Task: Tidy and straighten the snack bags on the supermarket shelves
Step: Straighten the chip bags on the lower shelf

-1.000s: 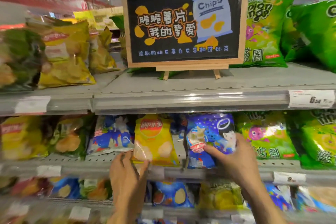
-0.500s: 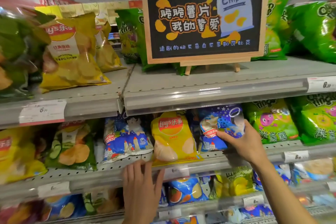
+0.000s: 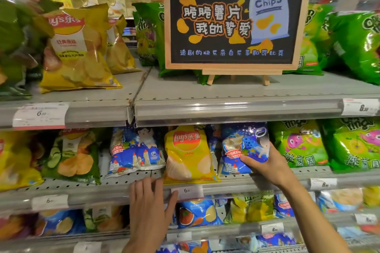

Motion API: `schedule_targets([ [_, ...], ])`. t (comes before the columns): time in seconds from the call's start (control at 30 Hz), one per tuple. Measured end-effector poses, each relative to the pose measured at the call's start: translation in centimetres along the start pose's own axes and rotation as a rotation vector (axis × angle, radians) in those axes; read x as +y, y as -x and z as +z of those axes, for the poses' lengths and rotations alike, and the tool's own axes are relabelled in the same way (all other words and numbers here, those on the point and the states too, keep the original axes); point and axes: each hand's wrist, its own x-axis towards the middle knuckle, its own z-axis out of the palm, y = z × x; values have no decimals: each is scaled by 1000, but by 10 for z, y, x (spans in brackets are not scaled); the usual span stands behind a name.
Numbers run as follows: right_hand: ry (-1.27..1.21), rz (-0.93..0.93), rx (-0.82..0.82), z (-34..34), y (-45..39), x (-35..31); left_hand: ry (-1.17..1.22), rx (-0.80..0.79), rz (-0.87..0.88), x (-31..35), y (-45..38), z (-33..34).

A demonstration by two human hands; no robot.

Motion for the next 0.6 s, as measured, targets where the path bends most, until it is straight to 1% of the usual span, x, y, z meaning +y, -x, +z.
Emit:
schedule_targets([
  [0.17, 31, -8, 26, 3, -2, 4, -3, 32, -15, 3, 2, 6],
  [0.27, 50, -8, 29, 1, -2, 7, -15, 16, -24, 5, 4, 7],
  [0.37, 58, -23, 99, 2, 6, 4, 0, -8, -38, 6, 4, 3],
  [0.43, 84, -75, 232, 10, 16, 4, 40, -8, -46, 6, 3, -1],
  [0.5, 150, -131, 442, 22, 30, 1, 99, -9, -64, 6, 1, -4],
  [0.57, 185, -215, 648, 37, 48, -9, 219, -11, -89, 4, 0, -9],
  [0.6, 183, -267, 698, 46, 55, -17, 313, -4, -117, 2, -2, -12],
])
